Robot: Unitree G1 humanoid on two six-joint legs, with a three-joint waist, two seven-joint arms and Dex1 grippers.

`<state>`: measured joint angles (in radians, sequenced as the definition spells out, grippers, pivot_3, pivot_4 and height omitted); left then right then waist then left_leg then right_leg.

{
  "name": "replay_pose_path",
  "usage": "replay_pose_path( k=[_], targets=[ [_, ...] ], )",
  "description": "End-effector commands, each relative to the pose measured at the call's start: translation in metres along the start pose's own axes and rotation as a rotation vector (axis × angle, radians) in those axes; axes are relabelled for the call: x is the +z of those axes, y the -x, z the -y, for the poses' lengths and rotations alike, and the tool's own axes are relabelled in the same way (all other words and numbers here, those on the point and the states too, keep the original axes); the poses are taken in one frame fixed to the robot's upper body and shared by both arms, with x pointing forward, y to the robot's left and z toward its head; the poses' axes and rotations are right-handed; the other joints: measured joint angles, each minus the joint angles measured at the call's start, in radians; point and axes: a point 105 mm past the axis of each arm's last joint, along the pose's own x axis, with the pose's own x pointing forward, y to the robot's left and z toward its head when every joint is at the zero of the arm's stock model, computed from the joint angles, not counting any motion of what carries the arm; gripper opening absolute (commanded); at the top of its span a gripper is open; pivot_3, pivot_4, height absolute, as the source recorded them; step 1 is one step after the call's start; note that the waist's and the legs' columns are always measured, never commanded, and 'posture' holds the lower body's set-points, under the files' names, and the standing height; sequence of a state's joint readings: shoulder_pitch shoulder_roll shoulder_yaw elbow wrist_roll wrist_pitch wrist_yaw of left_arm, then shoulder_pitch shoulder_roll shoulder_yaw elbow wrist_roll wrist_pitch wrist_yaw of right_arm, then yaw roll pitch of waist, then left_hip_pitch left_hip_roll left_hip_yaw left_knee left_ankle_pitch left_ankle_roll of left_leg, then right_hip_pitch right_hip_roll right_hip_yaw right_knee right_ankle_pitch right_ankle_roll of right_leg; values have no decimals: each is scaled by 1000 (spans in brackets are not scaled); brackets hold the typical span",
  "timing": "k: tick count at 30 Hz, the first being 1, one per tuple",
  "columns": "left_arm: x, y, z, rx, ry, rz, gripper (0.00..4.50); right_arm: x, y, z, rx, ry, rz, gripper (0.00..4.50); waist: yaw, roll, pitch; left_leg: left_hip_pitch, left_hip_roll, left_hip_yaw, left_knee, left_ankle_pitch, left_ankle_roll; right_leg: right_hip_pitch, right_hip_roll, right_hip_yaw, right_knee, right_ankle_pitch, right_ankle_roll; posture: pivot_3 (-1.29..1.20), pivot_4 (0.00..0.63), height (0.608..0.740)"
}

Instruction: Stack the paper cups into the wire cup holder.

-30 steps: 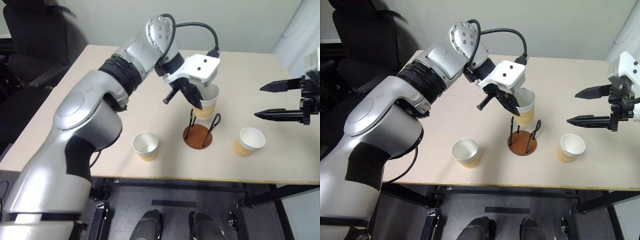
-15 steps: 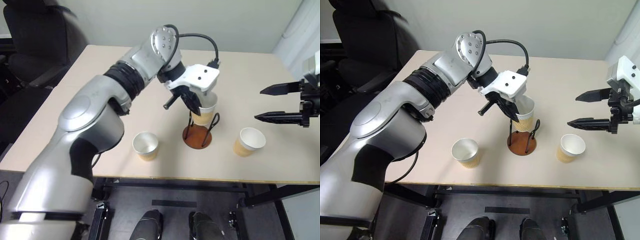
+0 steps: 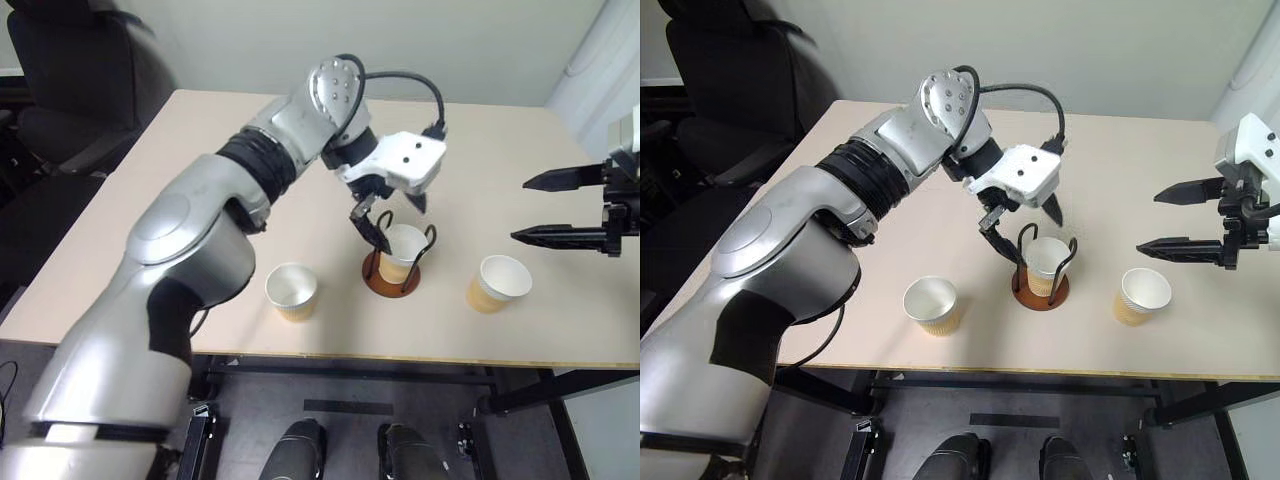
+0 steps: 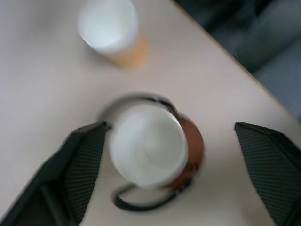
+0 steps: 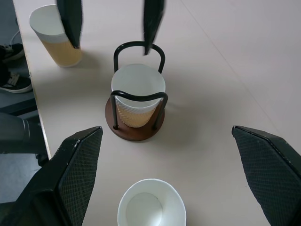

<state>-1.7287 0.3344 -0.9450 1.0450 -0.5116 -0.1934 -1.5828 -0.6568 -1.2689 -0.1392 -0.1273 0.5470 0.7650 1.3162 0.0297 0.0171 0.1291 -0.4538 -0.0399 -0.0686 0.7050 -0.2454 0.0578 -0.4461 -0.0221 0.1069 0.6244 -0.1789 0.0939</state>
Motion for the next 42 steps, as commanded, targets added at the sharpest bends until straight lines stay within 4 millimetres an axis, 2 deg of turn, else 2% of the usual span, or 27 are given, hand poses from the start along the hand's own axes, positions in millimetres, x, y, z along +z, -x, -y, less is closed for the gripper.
replay_pose_path(
  k=[1,4,8,11,15,18,26,33,40,42],
  targets=[
    [17,47,-11,157,64,143,4475,11,7,-5,-25,40,23,4500,-1,0,0,0,0,0,0,0,0,0,0,0,0,0,0,0,150,740],
    [9,82,-9,273,141,197,4475,7,1,-15,6,19,10,4500,-10,0,0,0,0,0,-2,1,-1,-1,1,0,0,0,0,0,150,740],
    [0,102,2,317,217,228,4475,-3,-2,-17,5,16,-40,4500,-10,1,0,1,0,0,-3,3,-5,-1,1,1,0,-2,-1,0,150,740],
    [-8,112,17,313,269,242,4475,-30,-5,-15,9,98,-195,4500,-1,1,0,0,0,-1,-3,3,-5,-1,0,0,-1,-2,-1,0,150,740],
    [-18,114,40,275,295,218,4475,-57,-7,-16,48,187,-333,4500,-3,1,-1,0,0,-1,-2,4,-7,-1,1,-1,-3,-2,-1,0,150,740],
    [-21,118,50,269,319,217,4475,-67,-11,-17,78,224,-370,4500,-2,1,0,0,0,0,-3,4,-7,-1,2,-1,-4,-1,-1,0,150,740],
    [-29,128,59,302,360,219,4475,-73,-20,-25,142,255,-385,4500,-9,1,-1,1,1,-2,-3,5,-6,2,0,1,-6,0,-1,0,150,740],
    [-32,128,62,304,369,219,4475,-95,-35,-39,228,297,-433,4500,-9,1,-1,1,0,-3,-4,5,-6,2,1,-1,-8,1,-2,0,150,740],
    [-36,128,68,300,361,190,4475,-115,-46,-37,258,359,-496,4500,-15,1,-1,1,1,-4,-4,5,-6,3,1,0,-11,4,-1,0,150,740],
    [-39,129,71,300,360,179,4500,-118,-48,-34,257,372,-505,4121,-17,1,-1,1,1,-4,-4,5,-6,3,1,0,-12,5,-1,0,150,740]
  ],
)
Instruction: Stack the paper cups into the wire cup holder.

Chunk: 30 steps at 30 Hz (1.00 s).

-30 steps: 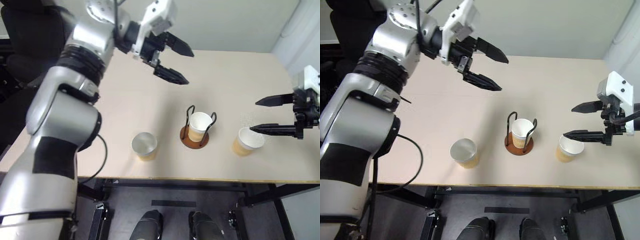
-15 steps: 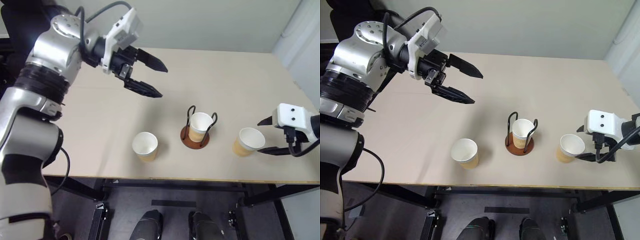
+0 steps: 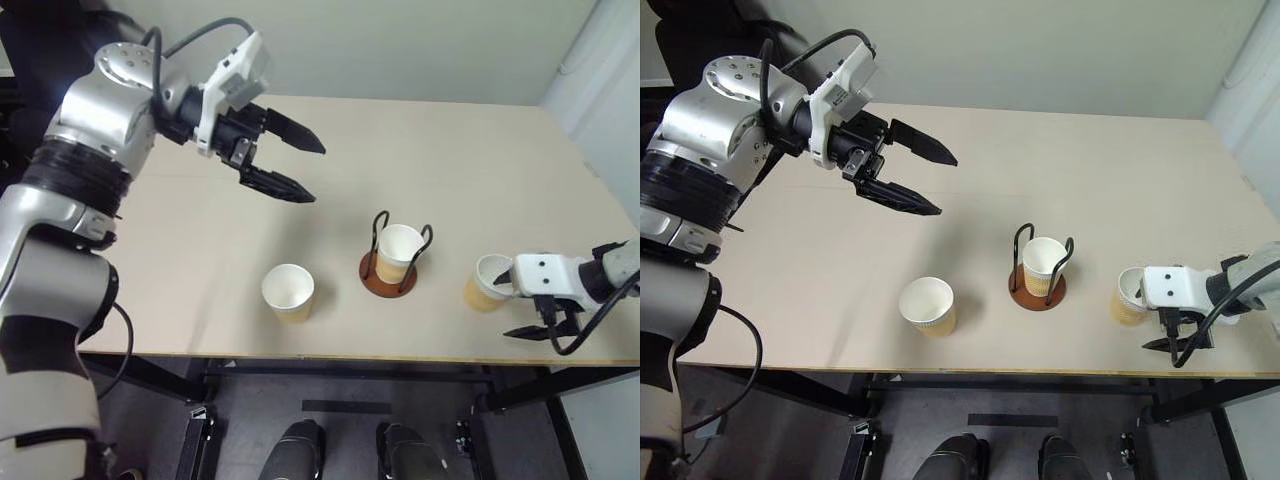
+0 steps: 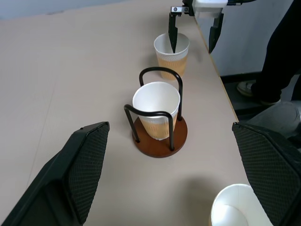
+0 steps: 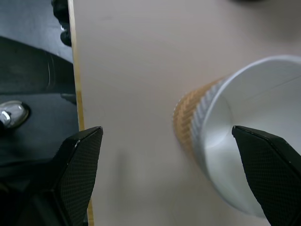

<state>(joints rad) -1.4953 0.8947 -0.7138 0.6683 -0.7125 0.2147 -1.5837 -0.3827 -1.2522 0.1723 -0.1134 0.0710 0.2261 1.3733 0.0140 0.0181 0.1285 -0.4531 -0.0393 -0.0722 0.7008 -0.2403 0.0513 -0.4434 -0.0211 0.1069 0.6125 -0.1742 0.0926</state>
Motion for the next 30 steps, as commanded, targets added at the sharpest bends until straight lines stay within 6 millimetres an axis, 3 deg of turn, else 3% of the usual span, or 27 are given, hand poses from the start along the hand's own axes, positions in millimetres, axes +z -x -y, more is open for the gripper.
replay_pose_path(
  k=[1,12,21,27,30],
  targets=[
    [3,8,6,-16,-51,-5,4500,-1,3,9,-32,45,-22,3950,-2,0,0,0,0,0,0,0,0,0,0,0,-1,0,0,0,150,740],
    [-26,23,3,58,-64,-101,4500,2,19,16,-42,34,-24,33,-4,0,0,0,0,0,0,1,0,0,1,-1,-1,1,-2,0,150,740],
    [-50,39,0,128,-28,-166,4500,23,43,22,-72,10,32,33,-5,0,0,-1,0,-1,-2,1,-1,-1,1,-1,-1,0,-3,0,150,740],
    [-58,41,0,136,-15,-181,4500,44,87,54,-256,32,53,33,-6,0,0,-1,0,-1,-2,1,-2,-3,1,0,0,-1,-8,0,150,740],
    [-57,37,1,122,-6,-158,4500,70,112,69,-352,75,109,33,-7,1,0,-2,0,-1,-3,1,-2,-4,0,0,1,-3,-11,0,150,740]
  ],
)
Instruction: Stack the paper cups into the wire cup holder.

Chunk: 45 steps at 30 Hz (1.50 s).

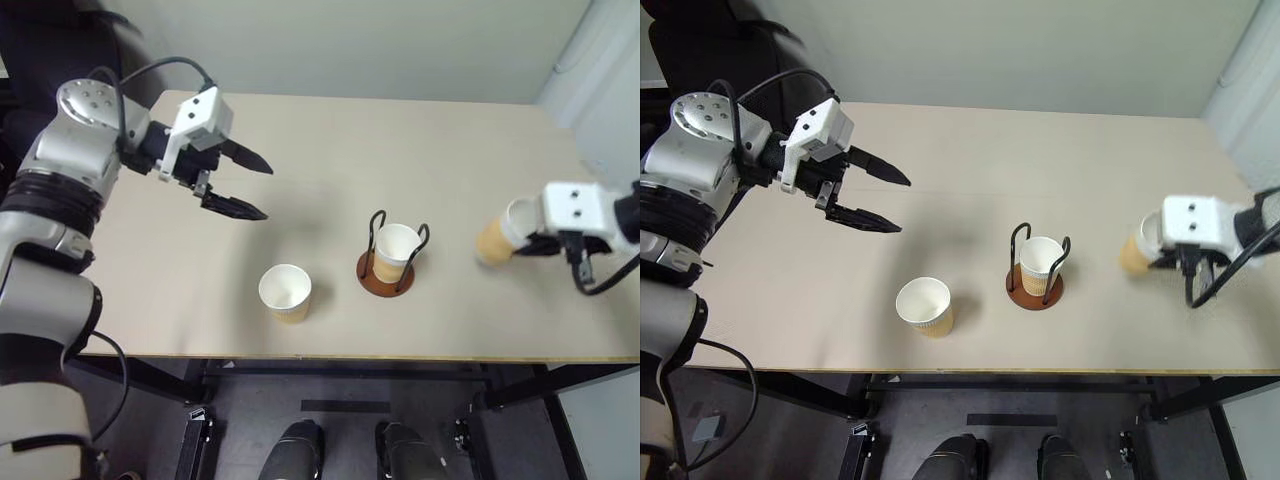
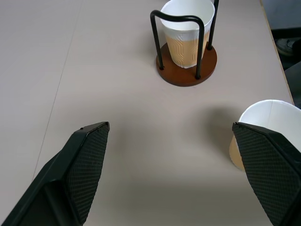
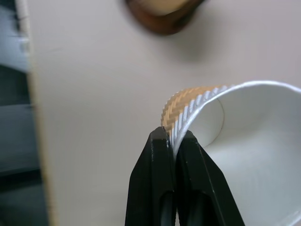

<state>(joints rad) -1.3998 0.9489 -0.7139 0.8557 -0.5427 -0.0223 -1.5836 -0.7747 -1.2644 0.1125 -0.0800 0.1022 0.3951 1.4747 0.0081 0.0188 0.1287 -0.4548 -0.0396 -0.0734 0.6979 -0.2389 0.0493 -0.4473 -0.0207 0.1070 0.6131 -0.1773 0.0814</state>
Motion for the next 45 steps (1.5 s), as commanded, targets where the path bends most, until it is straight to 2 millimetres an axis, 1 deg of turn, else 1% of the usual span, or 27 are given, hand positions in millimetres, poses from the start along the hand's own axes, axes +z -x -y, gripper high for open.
replay_pose_path(
  k=[1,4,6,8,10,13,15,16,17,18,21,22,27,36,45],
  targets=[
    [10,1,2,-26,-26,45,4500,31,25,22,-114,53,65,33,-1,0,0,0,0,0,0,0,0,-1,1,0,1,0,0,0,150,740],
    [14,-4,1,-36,-30,67,4500,52,29,30,-135,71,127,33,0,0,0,0,1,-1,-1,0,-1,-2,1,-2,1,1,1,0,150,740],
    [16,-7,0,-41,-34,78,4500,63,29,31,-124,67,171,33,-1,-1,-1,0,1,-2,0,0,-1,-2,1,-3,2,0,0,0,150,740],
    [25,-11,-2,-43,-40,129,4500,74,23,28,-89,69,208,33,0,0,0,-1,0,-3,-1,0,-2,-2,0,-2,2,1,1,0,150,740],
    [33,-14,-4,-45,-47,172,4500,79,17,26,-65,75,224,33,2,0,0,-1,1,-3,-1,1,-2,-3,0,-3,1,1,1,0,150,740],
    [42,-19,-4,-57,-62,221,4500,83,8,23,-37,79,231,33,4,1,0,-2,1,-3,0,1,-3,-3,-1,-6,2,1,2,0,150,740],
    [50,-23,-3,-69,-79,263,4500,84,-1,19,-1,78,240,33,3,0,0,-2,0,-2,0,1,-4,-3,0,-14,2,1,1,0,150,740],
    [51,-24,-3,-73,-80,271,4500,84,-4,17,13,77,241,33,4,1,1,-3,2,-4,0,1,-4,-3,-3,-16,2,1,1,0,150,740],
    [52,-26,-2,-79,-80,272,4500,84,-8,15,29,78,238,33,3,1,0,-3,2,-3,1,2,-4,-2,-3,-19,2,0,0,0,150,740],
    [51,-28,-2,-86,-81,268,4500,84,-12,12,45,78,238,33,4,1,0,-3,2,-4,0,2,-5,-3,-1,-23,2,0,-1,0,150,740],
    [51,-29,0,-93,-82,263,4500,86,-19,8,73,86,242,33,5,1,0,-3,4,-4,0,2,-6,-3,0,-25,3,-1,-2,0,150,740],
    [51,-29,0,-94,-81,263,4500,87,-21,7,80,90,243,33,3,1,0,-3,5,-5,0,2,-6,-3,-2,-22,3,-1,-2,0,150,740],
    [51,-30,0,-96,-81,260,4500,94,-32,1,124,125,253,33,3,1,0,-3,6,-4,-1,2,-7,-4,0,-25,5,-2,-4,0,150,740],
    [49,-31,1,-100,-83,252,4500,109,-46,-1,158,192,269,33,0,1,0,-2,6,-5,1,2,-8,-4,-1,-24,8,-2,-5,0,150,740],
    [47,-30,2,-103,-82,247,4500,110,-55,-2,185,290,227,33,0,0,0,-2,7,-6,1,2,-8,-5,-2,-25,13,-4,-9,0,150,740]
  ],
)
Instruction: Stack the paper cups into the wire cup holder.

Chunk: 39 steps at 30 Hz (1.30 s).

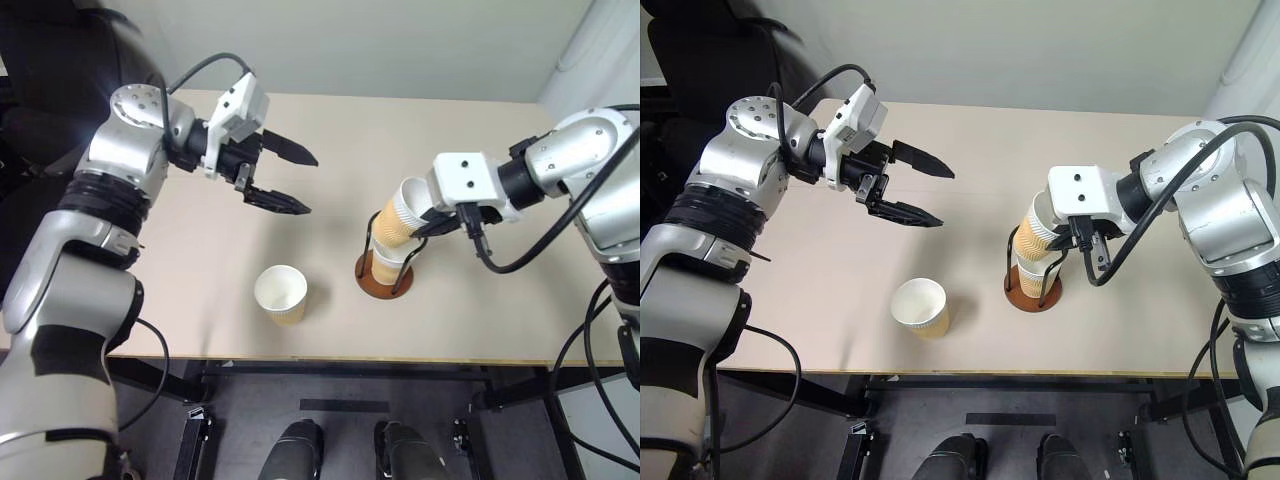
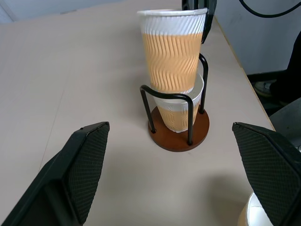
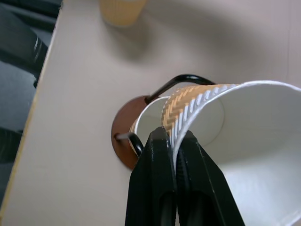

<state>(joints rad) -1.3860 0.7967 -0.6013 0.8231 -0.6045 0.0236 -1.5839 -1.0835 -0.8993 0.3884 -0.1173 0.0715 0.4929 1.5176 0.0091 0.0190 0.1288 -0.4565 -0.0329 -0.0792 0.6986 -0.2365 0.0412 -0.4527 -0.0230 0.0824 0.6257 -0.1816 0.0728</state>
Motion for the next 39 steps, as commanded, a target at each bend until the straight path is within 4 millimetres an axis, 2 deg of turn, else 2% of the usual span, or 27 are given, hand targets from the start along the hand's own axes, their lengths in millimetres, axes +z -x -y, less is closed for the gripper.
replay_pose_path(
  k=[1,13,28,39],
  targets=[
    [10,5,3,-22,-39,21,4500,7,5,4,2,83,-30,33,-2,0,0,0,0,1,0,0,0,0,1,0,0,0,-1,0,150,740],
    [9,5,4,-24,-39,12,4500,6,6,4,48,174,-83,33,-3,0,0,1,0,1,-1,1,-1,0,2,-2,1,-1,-2,0,150,740],
    [7,6,5,-27,-35,-6,4500,-12,0,4,80,294,-200,33,-3,0,0,0,0,-1,-1,0,-2,0,1,-2,1,-1,-3,0,150,740],
    [7,5,5,-29,-38,-12,4500,-11,4,-3,121,354,-230,33,-3,0,0,0,0,0,-1,0,-2,0,1,-2,1,-2,-3,0,150,740]
  ],
)
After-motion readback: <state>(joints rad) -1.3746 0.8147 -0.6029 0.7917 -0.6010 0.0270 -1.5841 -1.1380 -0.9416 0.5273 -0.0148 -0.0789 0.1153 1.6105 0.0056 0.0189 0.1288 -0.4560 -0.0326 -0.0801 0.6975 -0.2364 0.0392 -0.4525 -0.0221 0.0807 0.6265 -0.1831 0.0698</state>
